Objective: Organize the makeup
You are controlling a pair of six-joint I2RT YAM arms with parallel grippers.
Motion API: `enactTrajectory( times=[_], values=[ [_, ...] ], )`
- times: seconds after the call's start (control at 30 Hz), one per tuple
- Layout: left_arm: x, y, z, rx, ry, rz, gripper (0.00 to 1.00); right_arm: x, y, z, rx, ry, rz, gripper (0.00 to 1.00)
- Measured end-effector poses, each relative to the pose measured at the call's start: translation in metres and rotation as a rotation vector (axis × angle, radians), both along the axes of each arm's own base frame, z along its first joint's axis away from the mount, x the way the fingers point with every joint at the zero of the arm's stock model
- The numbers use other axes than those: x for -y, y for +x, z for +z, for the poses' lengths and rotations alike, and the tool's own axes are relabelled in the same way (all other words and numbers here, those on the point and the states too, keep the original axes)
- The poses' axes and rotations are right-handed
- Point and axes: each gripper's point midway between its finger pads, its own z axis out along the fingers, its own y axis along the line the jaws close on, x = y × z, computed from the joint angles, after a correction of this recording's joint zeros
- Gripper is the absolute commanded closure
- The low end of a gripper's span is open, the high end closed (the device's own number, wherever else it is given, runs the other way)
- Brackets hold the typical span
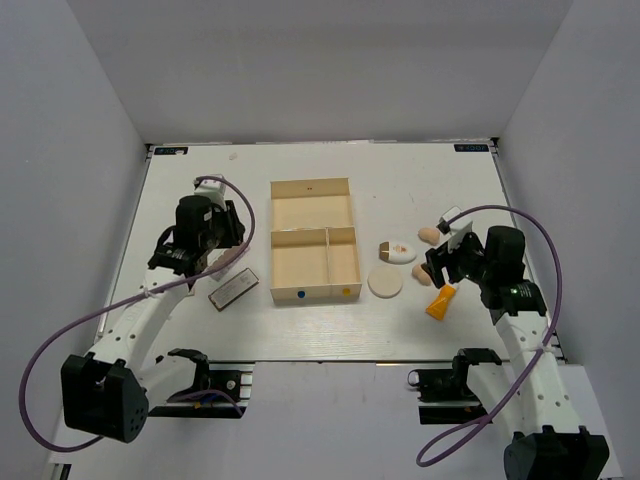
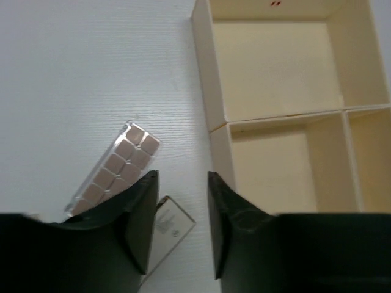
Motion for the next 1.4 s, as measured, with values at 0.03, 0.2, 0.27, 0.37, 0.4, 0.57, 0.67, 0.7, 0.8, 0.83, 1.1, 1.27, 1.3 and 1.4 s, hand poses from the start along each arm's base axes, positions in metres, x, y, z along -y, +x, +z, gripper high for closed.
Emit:
enactTrajectory(
  times=[0.03, 0.2, 0.27, 0.37, 0.4, 0.57, 0.67, 0.7, 0.8, 0.83, 1.1, 1.27, 1.3, 1.4],
  values=[
    [-0.004, 0.001, -0.003, -0.012, 0.016, 0.017, 0.43, -0.001, -0.001, 0.001, 0.004, 0.0, 0.005, 0.3],
    [-0.013, 0.007, -0.029, -0.098, 0.073, 0.064, 0.14, -0.004, -0.003, 0.004, 0.017, 0.002, 0.021, 0.3],
    [-0.015, 0.011, -0.047, -0.159, 0.099, 0.071, 0.12, -0.004, -0.003, 0.004, 0.017, 0.003, 0.022, 0.28],
    [-0.019, 0.013, -0.08, -0.276, 0.153, 0.087, 0.09, -0.006, -0.004, 0.005, 0.021, 0.004, 0.027, 0.26],
    [-0.021, 0.014, -0.09, -0.31, 0.173, 0.092, 0.07, -0.006, -0.005, 0.004, 0.022, 0.004, 0.027, 0.26],
    [-0.034, 0.008, -0.124, -0.415, 0.26, 0.113, 0.06, -0.008, -0.007, 0.007, 0.034, 0.009, 0.038, 0.24],
    [-0.038, 0.008, -0.129, -0.431, 0.292, 0.116, 0.06, -0.009, -0.007, 0.008, 0.036, 0.01, 0.041, 0.24],
    [-0.039, 0.009, -0.129, -0.431, 0.299, 0.114, 0.05, -0.009, -0.007, 0.008, 0.036, 0.01, 0.042, 0.23],
    [-0.039, 0.013, -0.129, -0.429, 0.315, 0.101, 0.05, -0.01, -0.008, 0.008, 0.036, 0.011, 0.046, 0.23],
    [-0.039, 0.015, -0.129, -0.429, 0.321, 0.095, 0.04, -0.01, -0.008, 0.008, 0.036, 0.012, 0.046, 0.23],
    [-0.039, 0.025, -0.148, -0.491, 0.379, 0.048, 0.02, -0.012, -0.009, 0.009, 0.037, 0.015, 0.05, 0.22],
    [-0.04, 0.026, -0.152, -0.51, 0.402, 0.029, 0.02, -0.012, -0.009, 0.008, 0.037, 0.015, 0.051, 0.21],
    [-0.04, 0.026, -0.152, -0.512, 0.405, 0.025, 0.03, -0.012, -0.009, 0.008, 0.037, 0.014, 0.052, 0.21],
    [-0.039, 0.028, -0.156, -0.524, 0.411, 0.014, 0.03, -0.013, -0.009, 0.008, 0.037, 0.014, 0.055, 0.21]
  ],
)
